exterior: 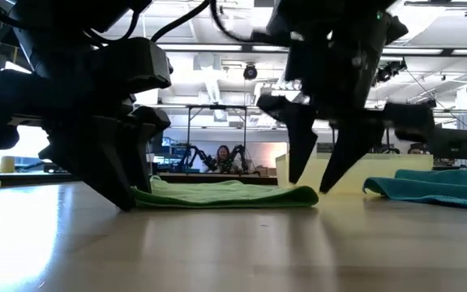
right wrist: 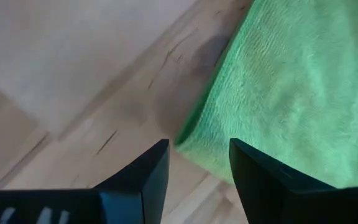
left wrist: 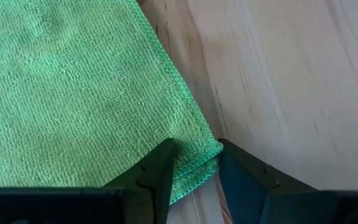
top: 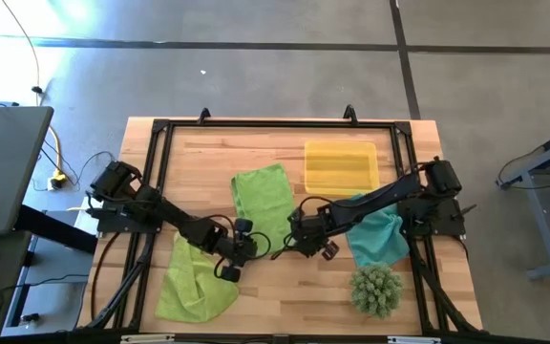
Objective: Roll microfiber towels into tight, uniform cylinder then place into a basket
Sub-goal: Roll the top green microfiber towel
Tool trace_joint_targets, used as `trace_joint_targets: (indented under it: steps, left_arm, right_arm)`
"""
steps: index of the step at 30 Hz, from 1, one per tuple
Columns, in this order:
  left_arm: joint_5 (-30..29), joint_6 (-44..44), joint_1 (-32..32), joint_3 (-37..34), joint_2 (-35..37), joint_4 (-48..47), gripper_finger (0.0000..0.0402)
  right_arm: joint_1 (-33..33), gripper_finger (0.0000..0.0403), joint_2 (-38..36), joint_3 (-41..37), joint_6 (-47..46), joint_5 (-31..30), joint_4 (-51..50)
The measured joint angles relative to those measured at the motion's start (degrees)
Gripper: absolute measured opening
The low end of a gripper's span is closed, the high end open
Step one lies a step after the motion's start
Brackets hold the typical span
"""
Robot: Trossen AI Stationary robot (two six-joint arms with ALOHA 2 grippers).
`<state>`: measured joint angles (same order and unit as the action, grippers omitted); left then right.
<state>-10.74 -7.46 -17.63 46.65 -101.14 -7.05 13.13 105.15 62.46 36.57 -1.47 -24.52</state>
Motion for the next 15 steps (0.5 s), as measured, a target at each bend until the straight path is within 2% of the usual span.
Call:
trace_joint_targets:
  steps: [4, 8, 11, 15]
  left_arm:
    - [0.0, -0.5, 0.0, 0.0, 0.0, 0.1, 0.0111]
    - [0.0, -3.4, 0.0, 0.0, 0.0, 0.1, 0.0111]
    - [-0.1, -7.5, 0.0, 0.0, 0.0, 0.0, 0.0110]
    - [-0.4, -12.6, 0.0, -0.1, 0.0, 0.4, 0.0101]
  right_arm:
    - [0.2, 0.0160, 2.3, 0.2, 0.0, -2.9, 0.4]
    - [0.8, 0.0154, 3.1, 0.2, -1.9, -3.2, 0.4]
    - [1.0, 0.0130, 3.2, 0.2, -5.6, -3.2, -0.1]
    - [1.1, 0.0077, 3.3, 0.2, -11.2, -2.5, -0.6]
